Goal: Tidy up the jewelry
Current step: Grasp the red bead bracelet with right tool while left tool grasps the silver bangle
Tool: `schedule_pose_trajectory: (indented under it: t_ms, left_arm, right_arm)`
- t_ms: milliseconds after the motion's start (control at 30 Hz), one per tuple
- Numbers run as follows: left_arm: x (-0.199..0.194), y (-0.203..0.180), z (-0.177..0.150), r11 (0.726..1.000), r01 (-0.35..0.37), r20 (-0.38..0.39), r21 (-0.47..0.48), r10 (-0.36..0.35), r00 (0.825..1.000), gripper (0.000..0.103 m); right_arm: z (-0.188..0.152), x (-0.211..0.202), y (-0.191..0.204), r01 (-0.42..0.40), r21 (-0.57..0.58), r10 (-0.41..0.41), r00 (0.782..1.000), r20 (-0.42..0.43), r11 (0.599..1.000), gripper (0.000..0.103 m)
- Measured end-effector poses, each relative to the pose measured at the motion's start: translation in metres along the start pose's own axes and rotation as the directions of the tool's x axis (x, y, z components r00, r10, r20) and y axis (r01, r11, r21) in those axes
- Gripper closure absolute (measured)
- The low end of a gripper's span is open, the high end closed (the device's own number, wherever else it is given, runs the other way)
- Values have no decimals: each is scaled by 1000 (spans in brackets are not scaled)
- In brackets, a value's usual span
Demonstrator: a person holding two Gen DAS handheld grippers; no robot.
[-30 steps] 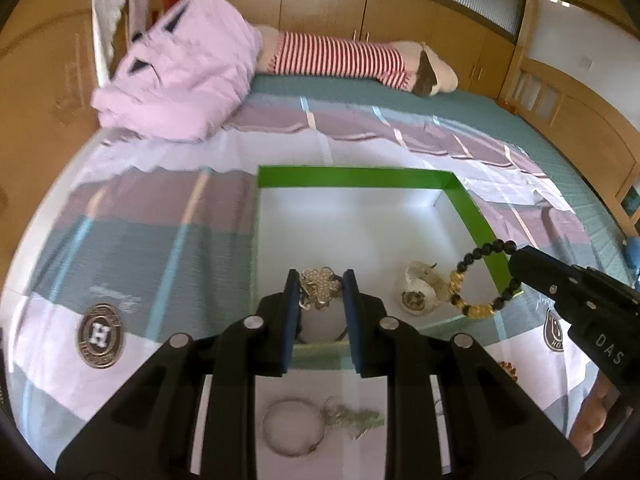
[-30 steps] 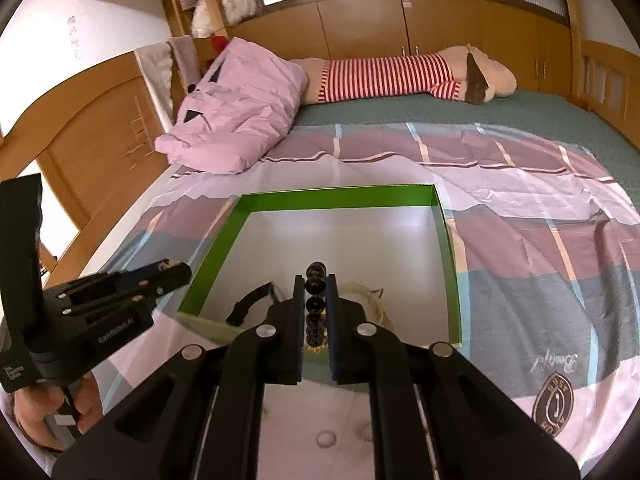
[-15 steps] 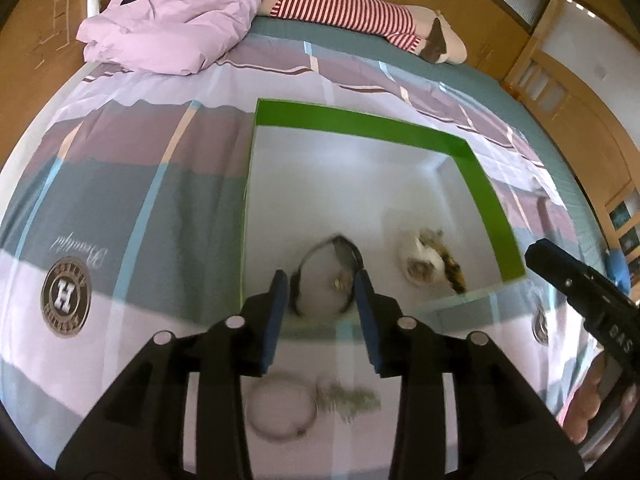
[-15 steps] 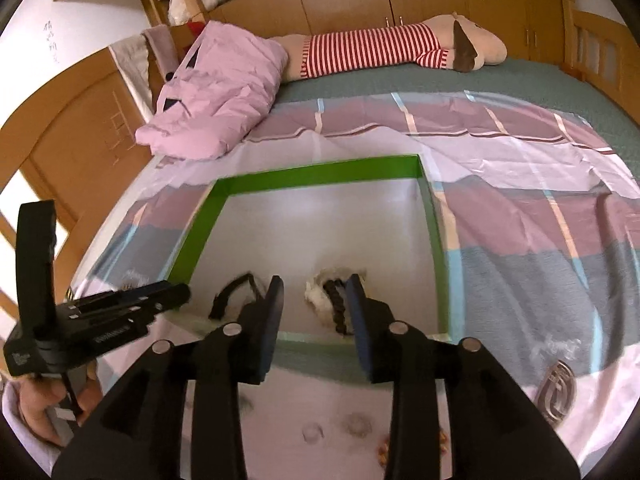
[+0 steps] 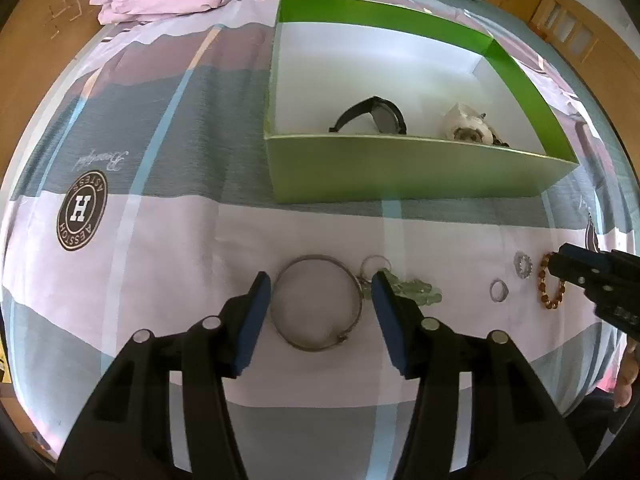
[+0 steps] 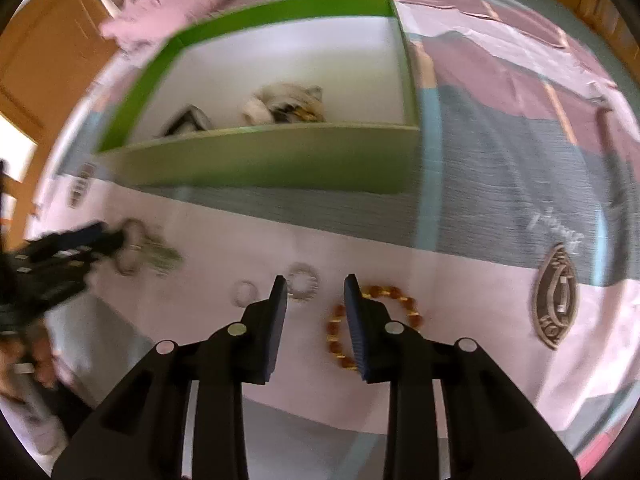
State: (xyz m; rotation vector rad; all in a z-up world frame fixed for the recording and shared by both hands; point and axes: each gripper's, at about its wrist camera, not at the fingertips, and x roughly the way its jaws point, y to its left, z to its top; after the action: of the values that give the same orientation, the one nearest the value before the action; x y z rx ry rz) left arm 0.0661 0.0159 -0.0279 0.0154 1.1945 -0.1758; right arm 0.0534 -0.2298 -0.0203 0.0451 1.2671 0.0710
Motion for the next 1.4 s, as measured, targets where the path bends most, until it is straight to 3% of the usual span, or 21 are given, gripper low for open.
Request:
schedule_pose_trajectory:
  t_ms: [133, 267, 367, 600, 667, 700, 733, 833, 1100, 1400]
  left_arm:
    - [3, 10, 0, 1000, -16, -20, -20, 16, 1000, 48]
    - [10, 19, 0, 998, -35, -63, -43, 32, 997, 48]
    - [17, 25, 0, 997, -53, -91, -57, 47, 995, 63]
    - [25, 25, -1, 996, -75, -97, -52, 70, 993, 65]
    - [24, 23, -2, 995, -87, -87, -48, 82, 993, 75]
    - [23, 22, -2, 994, -95, -77, -48, 91, 993, 87]
    - [22, 22, -2, 995, -89, -72, -54, 85, 994, 92]
    - [20, 26, -4, 994, -73, -66, -78, 68, 996, 98]
    - [8, 29, 2, 996, -16, -29, -90, 14, 999, 99]
    - [21, 18, -6, 999, -12, -72, -51, 8, 997, 98]
  right_arm:
    - [5, 0, -12, 57, 38, -57, 998, -10, 998, 72]
    - [5, -2, -24, 65, 65, -64, 998, -20, 996, 72]
    - [2, -1, -32, 74, 71, -72, 997, -35, 995, 72]
    - [-2, 14, -27, 71, 38, -67, 993, -97, 997, 72]
    - [-5, 18, -27, 78, 29, -74, 992, -103, 997, 73]
    - [-5, 20, -27, 89, 22, -86, 991, -103, 996, 73]
    - [-6, 21, -27, 91, 20, -89, 991, -104, 996, 74]
    - [-5, 21, -29, 81, 27, -78, 993, -90, 996, 94]
    - [3, 1, -26, -35, 42, 35, 999, 1, 999, 96]
    - [-3, 23, -18, -2, 2, 2, 997, -75, 1000, 95]
